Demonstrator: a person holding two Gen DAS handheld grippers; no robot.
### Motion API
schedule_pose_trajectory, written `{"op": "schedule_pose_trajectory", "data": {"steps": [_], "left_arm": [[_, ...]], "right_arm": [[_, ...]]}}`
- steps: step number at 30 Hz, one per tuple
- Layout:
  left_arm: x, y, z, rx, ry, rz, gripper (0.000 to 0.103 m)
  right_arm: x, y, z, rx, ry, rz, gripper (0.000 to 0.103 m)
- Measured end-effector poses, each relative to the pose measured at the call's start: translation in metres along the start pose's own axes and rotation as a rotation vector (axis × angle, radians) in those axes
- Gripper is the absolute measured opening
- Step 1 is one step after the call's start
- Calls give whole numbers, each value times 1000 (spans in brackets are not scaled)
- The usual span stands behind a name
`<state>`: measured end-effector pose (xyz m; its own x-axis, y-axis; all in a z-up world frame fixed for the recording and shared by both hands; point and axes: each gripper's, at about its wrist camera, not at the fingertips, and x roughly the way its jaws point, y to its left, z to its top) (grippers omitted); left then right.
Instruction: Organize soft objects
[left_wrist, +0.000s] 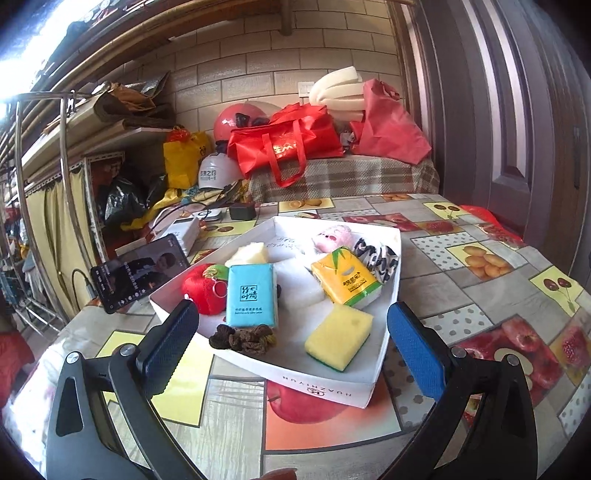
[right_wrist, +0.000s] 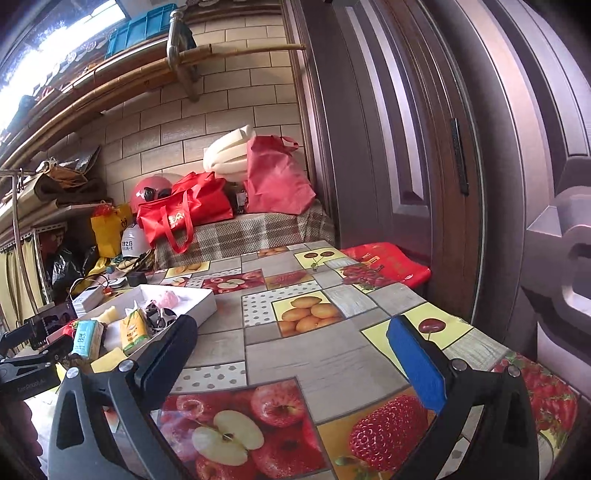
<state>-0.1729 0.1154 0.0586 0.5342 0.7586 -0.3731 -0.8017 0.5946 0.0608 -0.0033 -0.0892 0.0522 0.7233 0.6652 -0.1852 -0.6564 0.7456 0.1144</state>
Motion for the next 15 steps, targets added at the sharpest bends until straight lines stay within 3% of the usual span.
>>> {"op": "schedule_pose_trajectory", "data": {"steps": [6,15], "left_arm": [[10,0,-3,2,47,24,103],[10,-2,-2,7,43,-73,103]], "right_arm": [[-8,2,-2,-20,-34,-9,103],[-10,12,-2,-63,-46,-10,103]]}}
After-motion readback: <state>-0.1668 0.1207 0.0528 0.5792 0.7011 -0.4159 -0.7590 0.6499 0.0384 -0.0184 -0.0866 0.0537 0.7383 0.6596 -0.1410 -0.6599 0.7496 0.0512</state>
